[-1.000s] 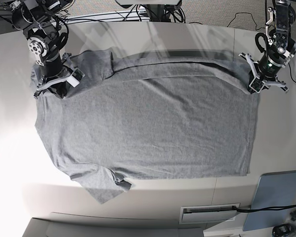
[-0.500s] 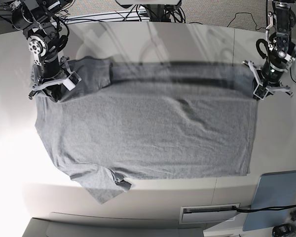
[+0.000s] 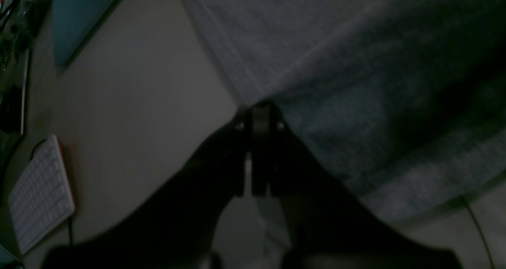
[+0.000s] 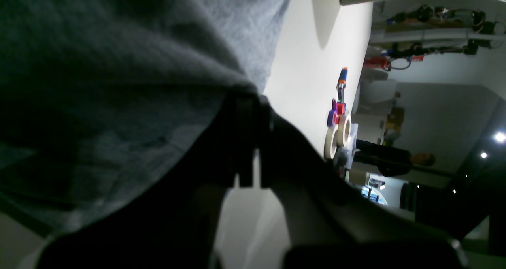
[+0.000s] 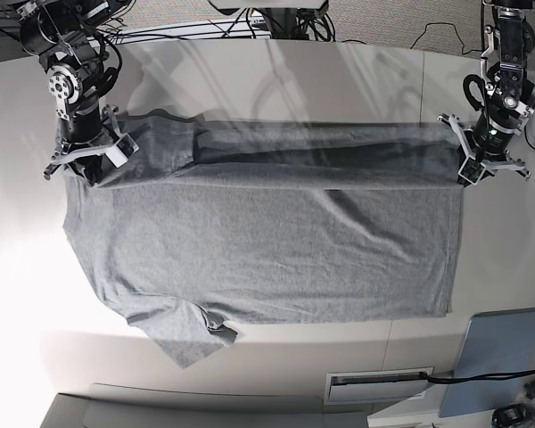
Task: Fold the T-shirt properly
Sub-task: 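Lift the shoulder edge with both grippers and fold it over the body, then release the folded edge and drag the shirt toward the robot base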
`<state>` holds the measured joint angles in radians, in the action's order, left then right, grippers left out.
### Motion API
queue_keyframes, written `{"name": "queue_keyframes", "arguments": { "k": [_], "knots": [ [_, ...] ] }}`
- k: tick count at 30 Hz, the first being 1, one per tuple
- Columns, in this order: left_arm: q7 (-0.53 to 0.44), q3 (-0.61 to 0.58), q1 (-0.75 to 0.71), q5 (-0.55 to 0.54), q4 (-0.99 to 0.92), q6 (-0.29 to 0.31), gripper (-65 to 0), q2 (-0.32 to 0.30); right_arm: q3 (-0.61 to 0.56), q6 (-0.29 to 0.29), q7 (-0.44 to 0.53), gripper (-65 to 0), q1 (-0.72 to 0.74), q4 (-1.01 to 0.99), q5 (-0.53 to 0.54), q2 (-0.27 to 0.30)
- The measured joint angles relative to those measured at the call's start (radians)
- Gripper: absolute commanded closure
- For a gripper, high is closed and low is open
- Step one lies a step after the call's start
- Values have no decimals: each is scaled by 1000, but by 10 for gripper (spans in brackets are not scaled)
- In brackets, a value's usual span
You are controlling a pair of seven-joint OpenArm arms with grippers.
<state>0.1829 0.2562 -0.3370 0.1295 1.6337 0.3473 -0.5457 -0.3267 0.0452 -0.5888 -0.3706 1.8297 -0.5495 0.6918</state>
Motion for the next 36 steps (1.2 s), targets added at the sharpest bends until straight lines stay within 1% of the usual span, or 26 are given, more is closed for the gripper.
{"name": "queue_keyframes", "arguments": {
  "k": [7,9,12,24,27,28,29,30,31,32,34,35,36],
  "knots": [
    [-3,0,11,0,0,0,0,0,0,-2,6,0,42,0,1,0],
    [-5,0,17,0,0,0,0,0,0,-2,6,0,51,0,21,0],
    [-6,0,17,0,0,1,0,0,0,-24,7,0,52,0,26,0],
    [-6,0,16,-6,0,1,0,0,0,-23,13,0,52,0,26,0],
    [-6,0,16,-53,0,1,0,0,0,-55,13,0,52,0,25,0],
    [-6,0,16,-56,0,1,0,0,0,-69,13,-41,52,0,27,0],
    [-6,0,17,-56,0,1,-1,0,0,-69,13,-100,52,0,41,0],
    [-6,0,17,-56,0,1,-55,0,0,-68,13,-159,52,0,55,0],
    [-6,0,16,-56,0,1,-116,0,0,-68,13,-204,52,0,58,0],
    [-5,0,17,-54,0,1,-179,0,0,-68,13,-234,55,0,63,0],
    [-5,0,17,-56,0,0,-280,0,0,-68,13,-241,61,0,66,0],
    [-5,0,17,-56,0,0,-313,0,0,-68,13,-241,64,0,66,0],
    [-3,0,16,-56,0,0,-326,0,0,-68,13,-241,66,0,66,0]
  ]
}}
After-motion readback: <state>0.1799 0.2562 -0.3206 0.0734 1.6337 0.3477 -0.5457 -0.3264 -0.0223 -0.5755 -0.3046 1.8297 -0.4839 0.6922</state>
